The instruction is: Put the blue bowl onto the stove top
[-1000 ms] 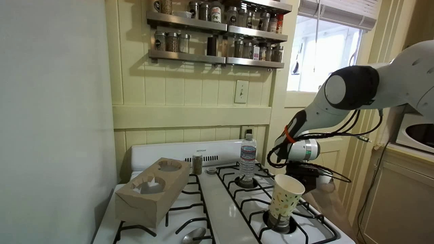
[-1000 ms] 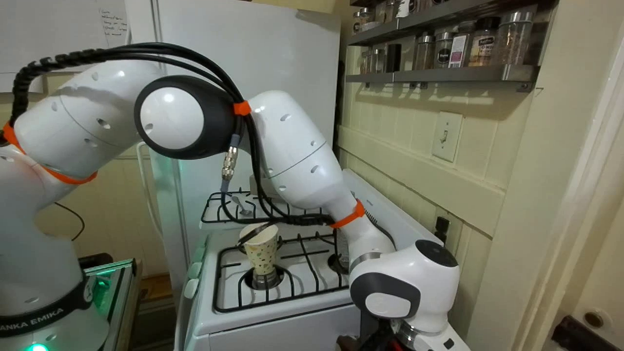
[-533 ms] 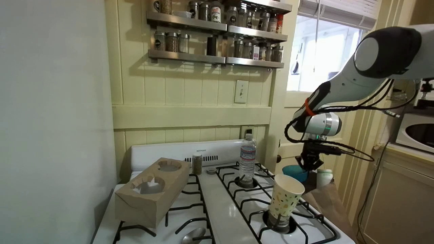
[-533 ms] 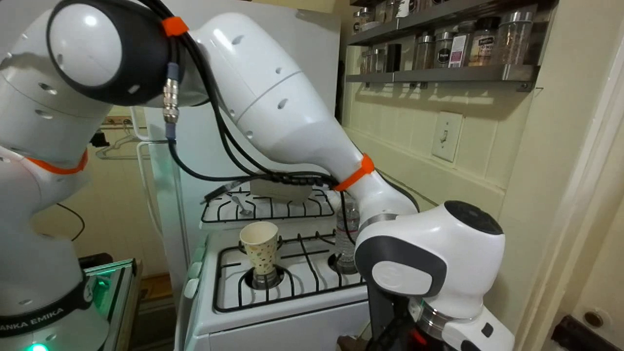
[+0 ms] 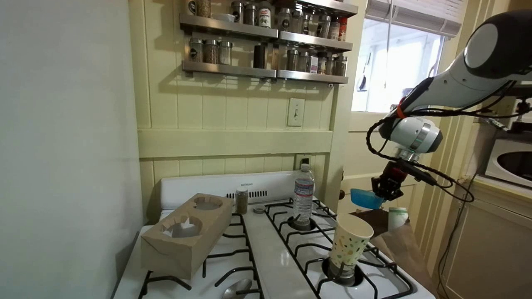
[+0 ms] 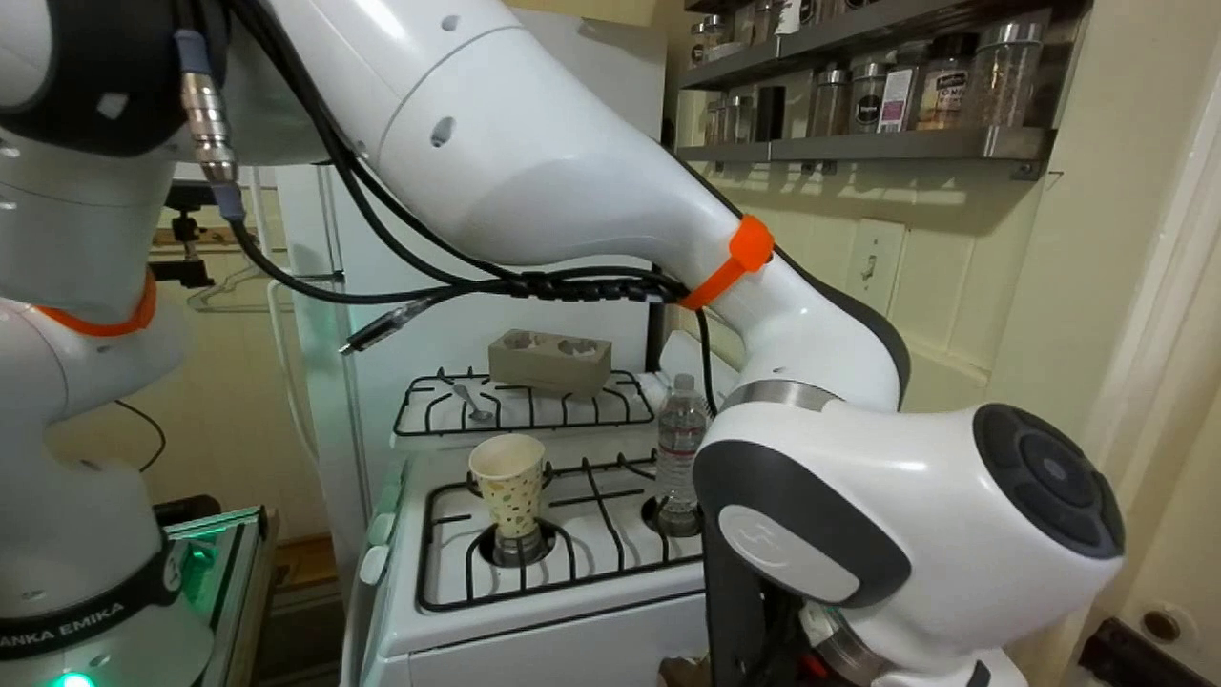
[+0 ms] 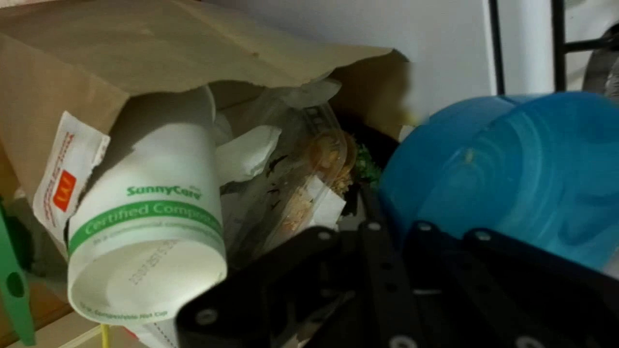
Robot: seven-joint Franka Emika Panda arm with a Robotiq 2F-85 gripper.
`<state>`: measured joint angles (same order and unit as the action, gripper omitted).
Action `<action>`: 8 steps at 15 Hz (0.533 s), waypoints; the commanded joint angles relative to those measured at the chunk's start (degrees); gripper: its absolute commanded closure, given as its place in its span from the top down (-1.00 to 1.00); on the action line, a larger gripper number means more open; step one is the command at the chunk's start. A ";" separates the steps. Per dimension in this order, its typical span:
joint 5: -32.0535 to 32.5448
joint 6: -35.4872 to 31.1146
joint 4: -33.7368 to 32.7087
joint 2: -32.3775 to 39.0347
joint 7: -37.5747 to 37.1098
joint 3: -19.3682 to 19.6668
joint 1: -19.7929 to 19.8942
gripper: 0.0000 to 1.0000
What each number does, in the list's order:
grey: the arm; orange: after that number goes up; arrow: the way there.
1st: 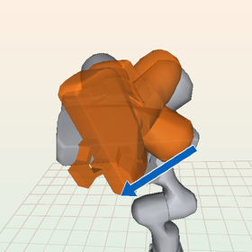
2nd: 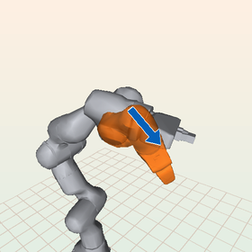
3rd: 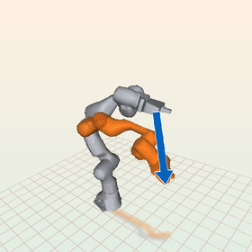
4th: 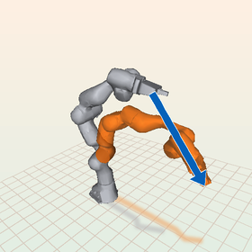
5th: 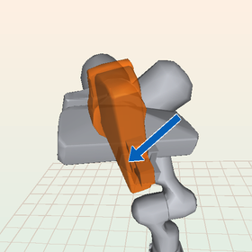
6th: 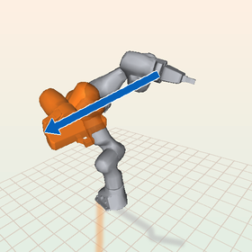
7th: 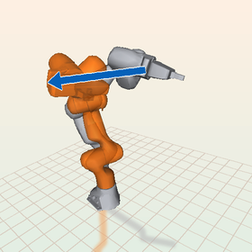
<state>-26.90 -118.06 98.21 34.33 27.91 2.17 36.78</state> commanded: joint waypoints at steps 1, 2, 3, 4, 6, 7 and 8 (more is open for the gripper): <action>-5.93 7.90 0.79 -1.35 9.86 -1.88 4.37 -0.98; -7.05 9.99 1.10 -1.94 12.30 -2.07 4.81 -0.98; -8.01 12.09 1.28 -2.28 14.47 -2.22 4.93 -0.98; -8.56 13.81 1.85 -3.02 16.64 -2.31 4.45 -0.98; -9.42 17.48 2.34 -4.00 20.52 -2.49 3.11 -0.98; -9.64 19.28 2.51 -4.44 22.25 -2.66 2.24 -0.98; -9.51 21.01 2.82 -5.10 23.90 -2.75 1.22 -0.98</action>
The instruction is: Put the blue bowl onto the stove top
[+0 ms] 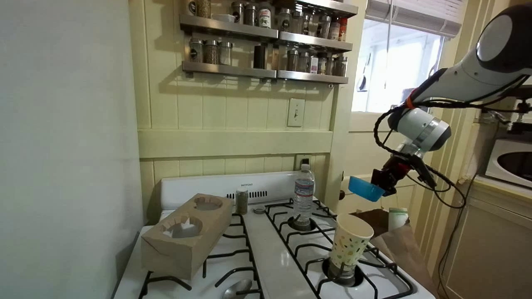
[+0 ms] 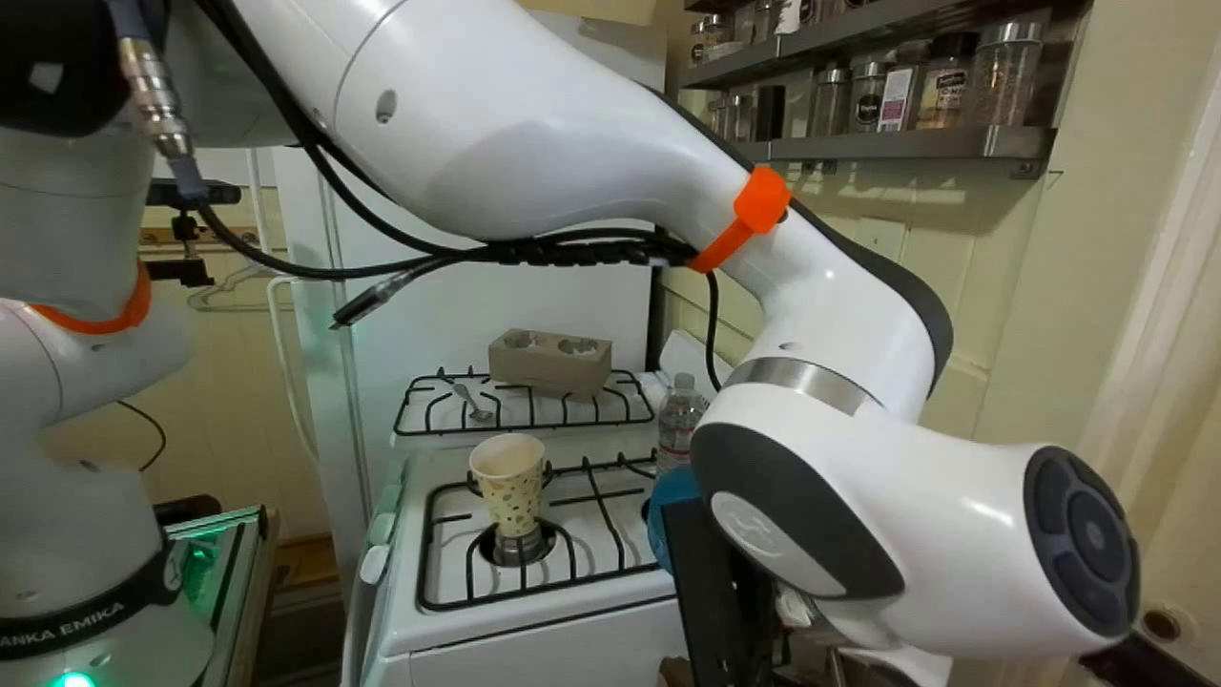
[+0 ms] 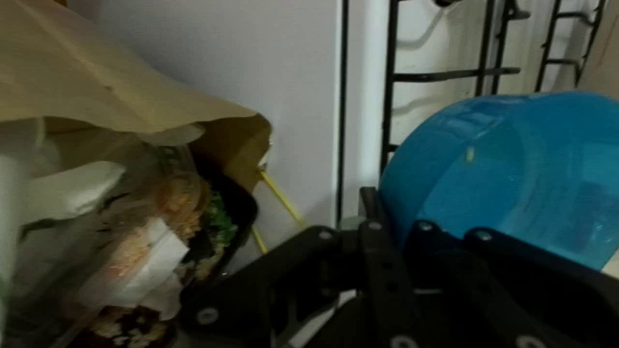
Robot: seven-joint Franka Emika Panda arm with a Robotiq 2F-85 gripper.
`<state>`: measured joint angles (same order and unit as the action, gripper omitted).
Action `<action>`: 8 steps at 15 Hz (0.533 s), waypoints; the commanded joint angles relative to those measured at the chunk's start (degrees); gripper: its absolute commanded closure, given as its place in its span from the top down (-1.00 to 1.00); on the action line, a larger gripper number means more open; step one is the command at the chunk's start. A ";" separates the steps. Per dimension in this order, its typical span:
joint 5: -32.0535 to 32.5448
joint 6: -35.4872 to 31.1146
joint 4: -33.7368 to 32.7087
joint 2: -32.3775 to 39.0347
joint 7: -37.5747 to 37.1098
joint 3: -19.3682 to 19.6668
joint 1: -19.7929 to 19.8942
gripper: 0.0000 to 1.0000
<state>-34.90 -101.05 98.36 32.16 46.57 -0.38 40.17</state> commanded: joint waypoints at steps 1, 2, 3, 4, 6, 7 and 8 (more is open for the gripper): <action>-1.55 5.78 2.60 -3.09 6.89 -0.29 -3.15 -0.98; -1.26 7.42 2.97 -3.64 8.53 -0.28 -4.33 -0.98; -0.97 9.32 2.98 -3.85 10.23 -0.18 -5.46 -0.98; -0.84 10.96 3.12 -4.01 12.01 -0.04 -6.67 -0.98; -0.12 13.46 4.15 -4.88 16.00 0.37 -9.33 -0.98; 0.04 14.82 4.21 -4.95 18.30 0.58 -10.43 -0.98; -0.14 16.20 4.33 -5.06 20.86 0.79 -11.22 -0.98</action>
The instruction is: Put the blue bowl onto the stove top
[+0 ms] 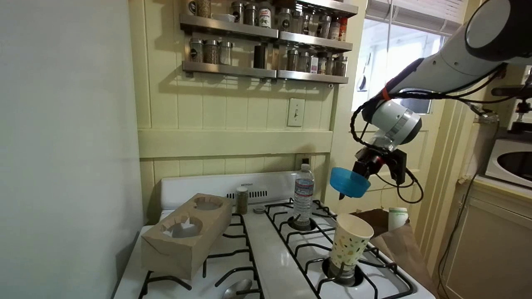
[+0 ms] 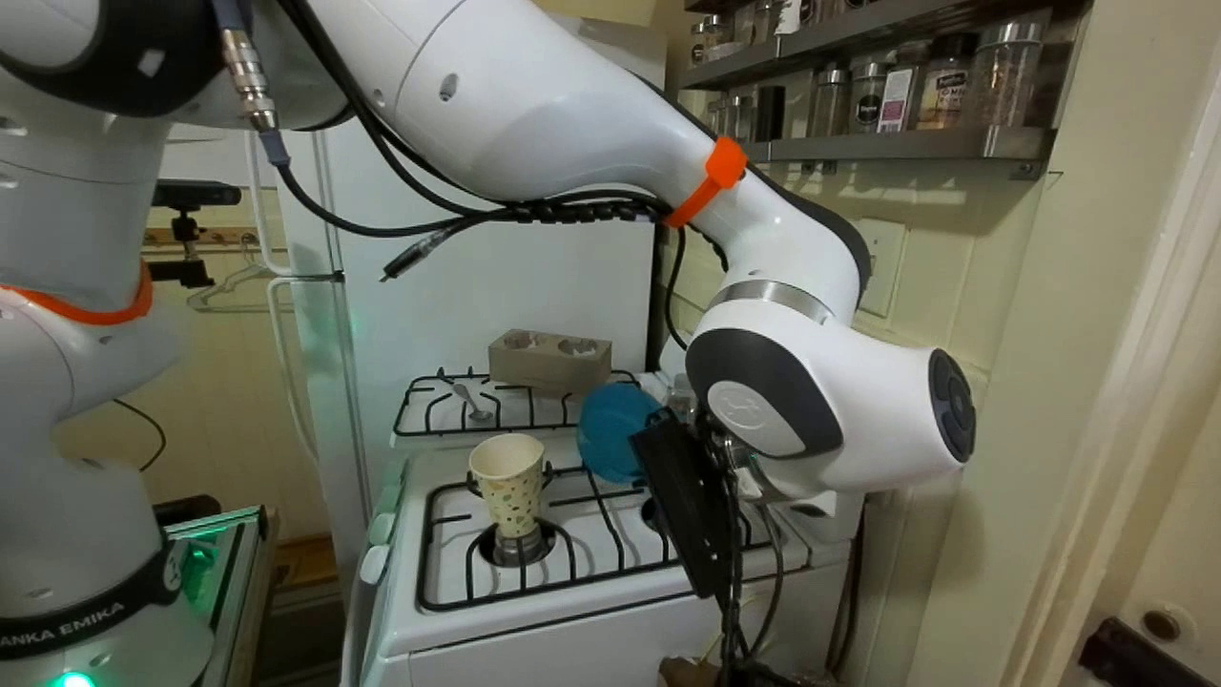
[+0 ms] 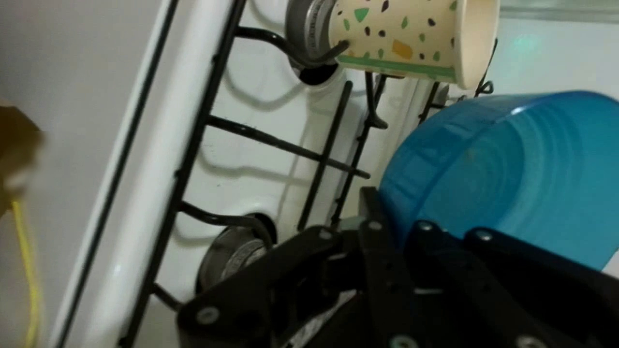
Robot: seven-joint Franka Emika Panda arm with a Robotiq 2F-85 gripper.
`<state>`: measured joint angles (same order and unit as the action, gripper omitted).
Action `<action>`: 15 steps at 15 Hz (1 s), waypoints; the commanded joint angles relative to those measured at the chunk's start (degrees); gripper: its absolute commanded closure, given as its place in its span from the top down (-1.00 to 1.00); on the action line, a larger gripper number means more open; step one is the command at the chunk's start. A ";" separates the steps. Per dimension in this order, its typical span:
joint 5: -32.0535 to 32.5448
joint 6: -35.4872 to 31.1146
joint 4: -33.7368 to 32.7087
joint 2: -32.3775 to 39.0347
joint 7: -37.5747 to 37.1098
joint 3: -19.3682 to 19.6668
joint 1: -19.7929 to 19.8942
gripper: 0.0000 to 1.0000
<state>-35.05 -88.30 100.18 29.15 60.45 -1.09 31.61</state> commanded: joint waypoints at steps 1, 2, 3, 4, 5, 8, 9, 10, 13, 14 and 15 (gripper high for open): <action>0.26 5.11 2.48 -2.16 9.32 1.79 -3.53 -0.98; 0.86 6.86 2.17 -1.88 11.58 1.96 -4.33 -0.98; 2.13 8.90 1.45 -1.44 13.58 2.26 -5.11 -0.98; 3.12 8.93 1.79 -1.83 14.32 2.93 -6.11 -0.98; 3.40 8.13 2.70 -2.79 14.15 3.64 -6.97 -0.98; 4.64 1.22 7.62 -7.34 11.85 5.51 -10.17 -0.98; 4.89 -1.62 9.16 -8.67 11.27 6.02 -11.05 -0.98; 4.70 -4.16 11.00 -10.26 10.58 6.44 -11.70 -0.98; 3.52 -15.56 17.24 -14.96 6.57 7.22 -14.13 -0.98; 3.41 -19.07 18.99 -16.22 4.83 7.28 -14.85 -0.98; 3.85 -22.45 20.69 -17.44 2.80 7.36 -15.56 -0.98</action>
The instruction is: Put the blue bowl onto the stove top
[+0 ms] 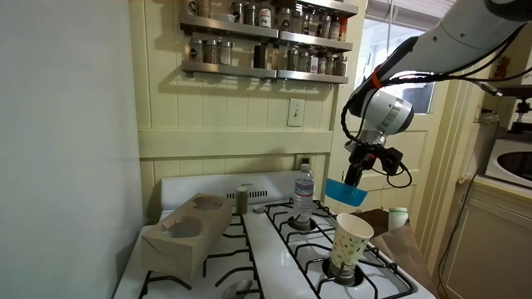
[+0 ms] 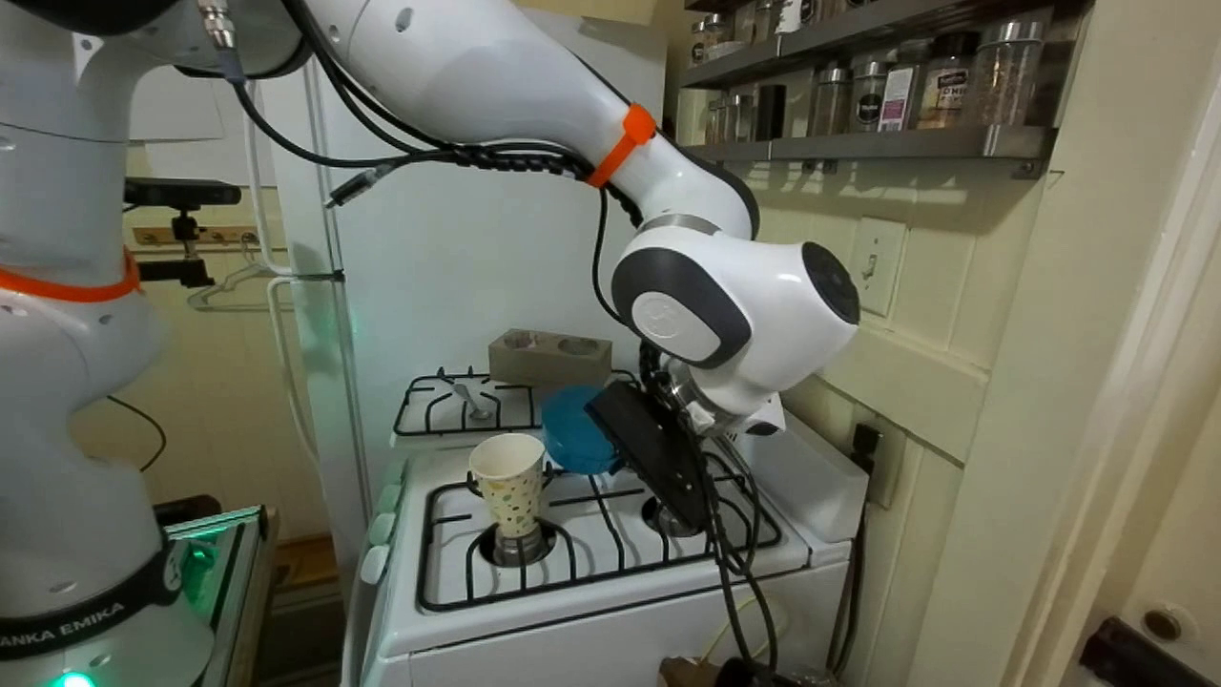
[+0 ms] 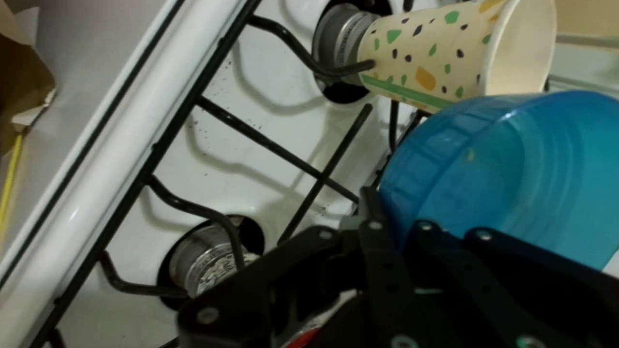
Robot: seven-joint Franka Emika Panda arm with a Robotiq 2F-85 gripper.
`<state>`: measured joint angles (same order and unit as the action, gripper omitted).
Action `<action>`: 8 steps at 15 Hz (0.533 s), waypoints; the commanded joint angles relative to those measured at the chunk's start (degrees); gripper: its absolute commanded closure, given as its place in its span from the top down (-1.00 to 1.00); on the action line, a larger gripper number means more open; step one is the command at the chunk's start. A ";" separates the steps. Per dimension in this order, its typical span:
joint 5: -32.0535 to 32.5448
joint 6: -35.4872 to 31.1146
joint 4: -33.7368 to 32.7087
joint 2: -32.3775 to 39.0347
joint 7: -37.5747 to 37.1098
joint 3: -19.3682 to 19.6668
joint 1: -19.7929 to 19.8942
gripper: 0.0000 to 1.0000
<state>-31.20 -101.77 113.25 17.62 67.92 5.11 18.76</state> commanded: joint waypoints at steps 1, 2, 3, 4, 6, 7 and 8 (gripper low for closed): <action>0.08 -12.31 9.39 -7.09 -6.73 1.15 -3.29 -0.98; 0.73 -15.49 10.65 -7.65 -9.27 1.14 -4.04 -0.98; 1.36 -18.76 12.10 -8.27 -11.76 1.09 -4.73 -0.98; 2.54 -20.73 13.19 -8.75 -14.26 1.05 -5.31 -0.98; 5.08 -23.35 15.05 -9.04 -18.71 0.69 -6.40 -0.98; 6.29 -23.90 15.73 -9.15 -20.65 0.54 -6.85 -0.98; 7.26 -24.33 16.40 -9.21 -22.42 0.35 -7.31 -0.98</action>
<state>-27.13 -123.16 125.75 10.53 51.26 5.33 13.41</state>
